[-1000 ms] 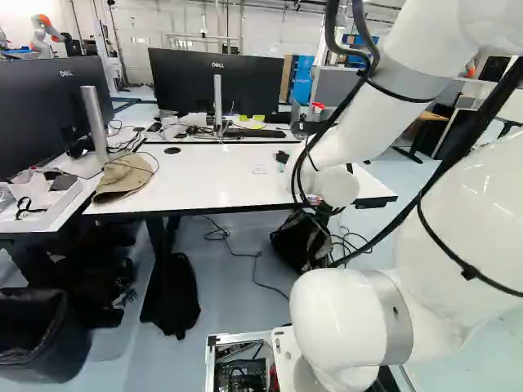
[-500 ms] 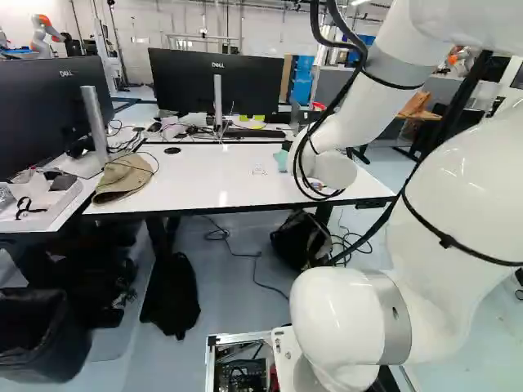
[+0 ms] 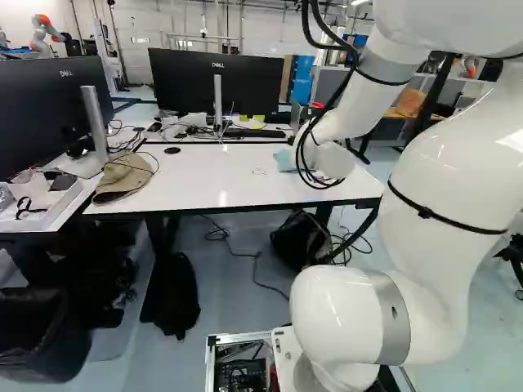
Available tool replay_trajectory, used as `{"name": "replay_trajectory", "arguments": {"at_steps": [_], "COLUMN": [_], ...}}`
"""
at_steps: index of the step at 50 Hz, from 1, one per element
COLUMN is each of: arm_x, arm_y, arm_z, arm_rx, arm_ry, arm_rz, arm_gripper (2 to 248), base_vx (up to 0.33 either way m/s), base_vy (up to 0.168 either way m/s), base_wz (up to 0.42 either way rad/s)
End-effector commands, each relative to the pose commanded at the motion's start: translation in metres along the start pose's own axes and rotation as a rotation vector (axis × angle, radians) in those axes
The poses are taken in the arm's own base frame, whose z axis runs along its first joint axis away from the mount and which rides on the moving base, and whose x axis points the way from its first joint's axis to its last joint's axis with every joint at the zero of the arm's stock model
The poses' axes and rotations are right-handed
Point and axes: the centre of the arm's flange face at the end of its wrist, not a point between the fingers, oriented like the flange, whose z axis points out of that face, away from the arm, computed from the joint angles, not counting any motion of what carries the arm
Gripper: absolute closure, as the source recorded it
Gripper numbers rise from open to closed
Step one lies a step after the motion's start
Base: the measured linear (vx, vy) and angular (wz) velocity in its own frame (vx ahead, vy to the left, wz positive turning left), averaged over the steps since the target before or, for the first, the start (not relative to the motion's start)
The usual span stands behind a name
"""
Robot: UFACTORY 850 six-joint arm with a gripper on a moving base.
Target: Clean the table with the green towel
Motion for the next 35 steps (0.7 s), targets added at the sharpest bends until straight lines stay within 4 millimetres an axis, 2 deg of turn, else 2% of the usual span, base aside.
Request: {"name": "replay_trajectory", "arguments": {"at_steps": [35], "arm_x": [0.007], "arm_y": [-0.010], "arm_z": [0.070], "arm_rx": [0.019], "arm_ry": [-0.023], "arm_rz": [-0.004], "arm_gripper": [3], "base_vx": [0.000], "base_vy": [0.000], "base_wz": [0.000]}}
